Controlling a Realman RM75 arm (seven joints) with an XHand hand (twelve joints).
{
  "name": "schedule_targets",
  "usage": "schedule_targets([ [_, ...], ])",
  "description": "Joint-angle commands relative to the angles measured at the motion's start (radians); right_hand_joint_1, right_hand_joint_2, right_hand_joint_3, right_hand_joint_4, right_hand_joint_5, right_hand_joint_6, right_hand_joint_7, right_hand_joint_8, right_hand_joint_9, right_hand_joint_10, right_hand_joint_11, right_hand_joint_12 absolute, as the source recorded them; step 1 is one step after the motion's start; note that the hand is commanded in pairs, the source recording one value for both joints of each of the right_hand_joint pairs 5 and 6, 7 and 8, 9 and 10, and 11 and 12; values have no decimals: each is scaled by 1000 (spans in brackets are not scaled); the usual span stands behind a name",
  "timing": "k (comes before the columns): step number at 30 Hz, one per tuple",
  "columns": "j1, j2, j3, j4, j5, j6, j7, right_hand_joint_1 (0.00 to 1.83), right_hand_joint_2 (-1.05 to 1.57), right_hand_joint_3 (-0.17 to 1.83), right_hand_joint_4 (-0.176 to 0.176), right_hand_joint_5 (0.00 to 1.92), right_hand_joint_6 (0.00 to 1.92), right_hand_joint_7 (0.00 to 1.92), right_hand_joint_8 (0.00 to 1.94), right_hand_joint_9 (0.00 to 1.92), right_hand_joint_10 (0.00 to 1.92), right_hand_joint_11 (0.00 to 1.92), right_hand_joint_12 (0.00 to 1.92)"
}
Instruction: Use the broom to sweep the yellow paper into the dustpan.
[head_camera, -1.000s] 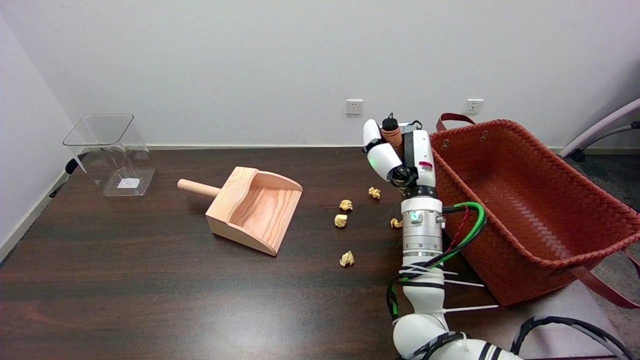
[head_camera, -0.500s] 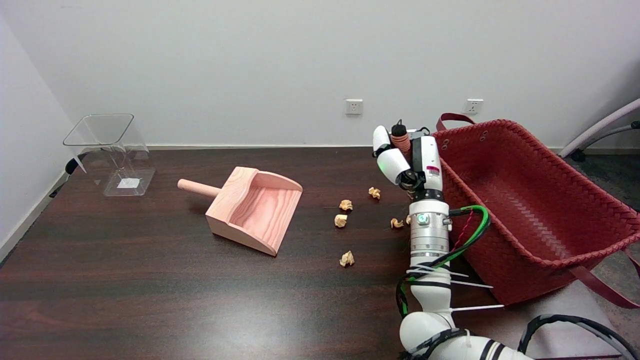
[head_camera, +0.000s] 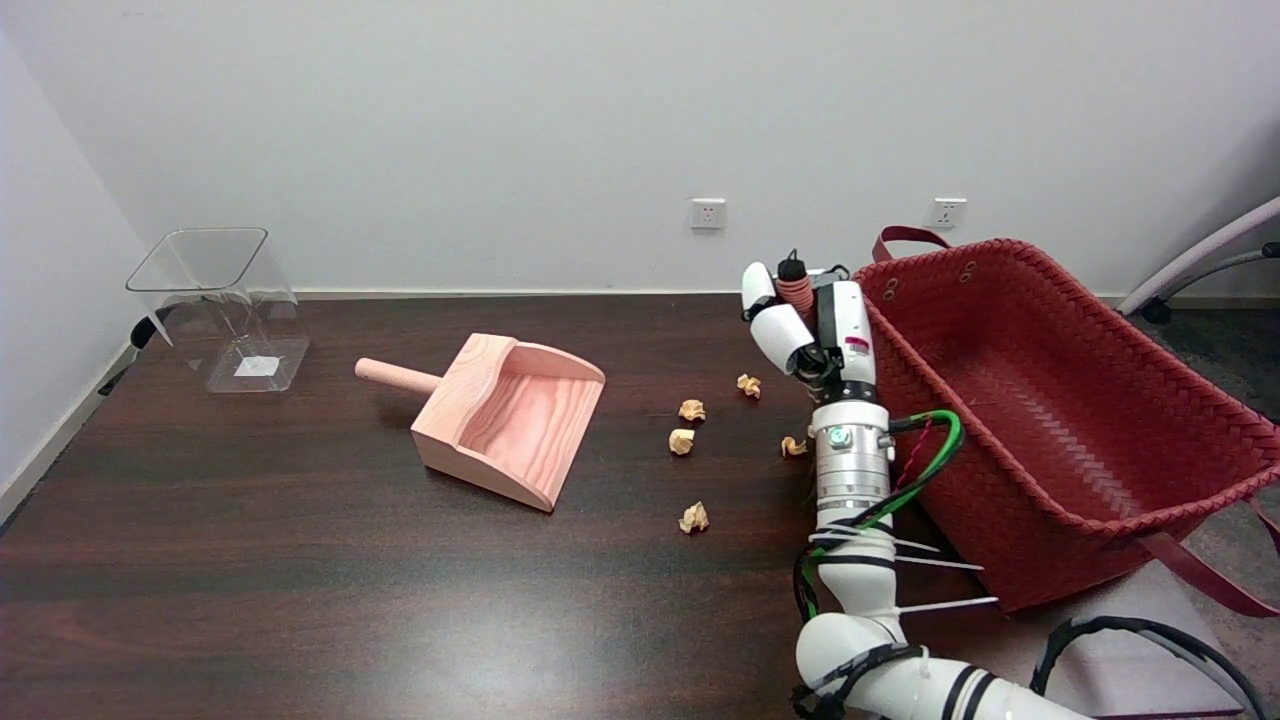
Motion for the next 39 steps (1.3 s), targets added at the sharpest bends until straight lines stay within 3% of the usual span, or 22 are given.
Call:
schedule_targets([
  [1,65,-46,1,-124,7,-67,81,819,1571,790,0,1920,1920,1920,1920,1920,1920,1920,1920],
  [16,85,-137,-23,-130,-2,-67,73,821,1571,881,0,1920,1920,1920,1920,1920,1920,1920,1920],
  [39,235,-290,-95,-306,-4,-69,73,809,1571,906,0,1920,1920,1920,1920,1920,1920,1920,1920],
])
